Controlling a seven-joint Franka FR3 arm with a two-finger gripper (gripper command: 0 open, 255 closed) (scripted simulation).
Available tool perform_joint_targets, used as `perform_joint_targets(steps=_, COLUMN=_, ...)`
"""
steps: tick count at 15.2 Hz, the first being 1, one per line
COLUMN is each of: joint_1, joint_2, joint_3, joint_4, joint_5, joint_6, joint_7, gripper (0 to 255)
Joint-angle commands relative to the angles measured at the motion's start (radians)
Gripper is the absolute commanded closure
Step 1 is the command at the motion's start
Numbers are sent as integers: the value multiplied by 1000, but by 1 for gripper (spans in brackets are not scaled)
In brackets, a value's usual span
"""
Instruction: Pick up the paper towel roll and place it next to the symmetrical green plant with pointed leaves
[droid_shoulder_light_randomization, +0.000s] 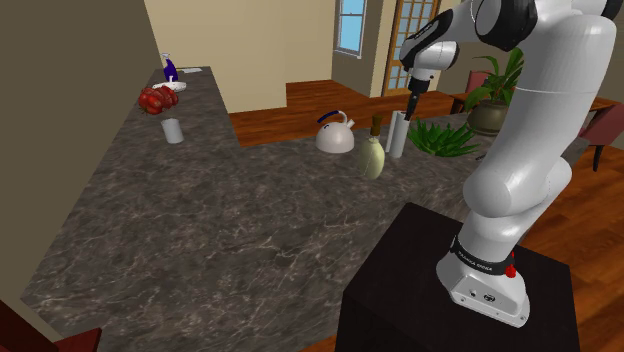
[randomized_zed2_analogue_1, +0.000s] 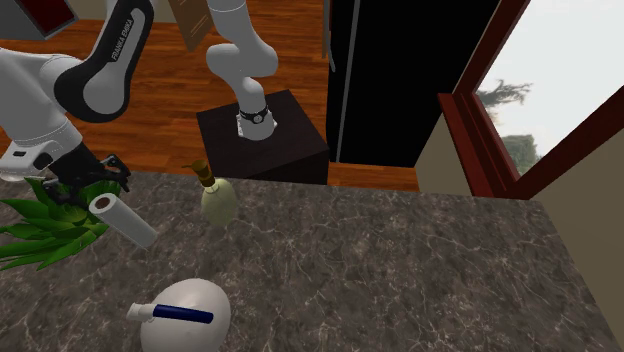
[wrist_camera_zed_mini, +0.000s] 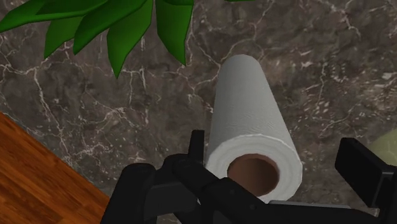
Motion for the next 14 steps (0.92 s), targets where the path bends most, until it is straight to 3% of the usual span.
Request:
perform_joint_targets(steps=1, joint_1=0, joint_2=0, joint_3=0, joint_4=0, joint_5=0, joint_6=0, joint_7=0, gripper=0)
perform_joint_targets(steps=3, joint_1=0, joint_2=0, joint_3=0, joint_4=0, joint_5=0, joint_6=0, joint_7=0, gripper=0)
perform_joint_targets(steps=7, joint_1=3, joint_2=-58, joint_3=-6, joint_4=62, joint_5=-38, joint_6=-112, joint_7=25, gripper=0)
perform_joint_targets(steps=14, joint_1=3, joint_2=-58, joint_3=-6, joint_4=62, joint_5=-38, joint_6=-112, joint_7=25, gripper=0)
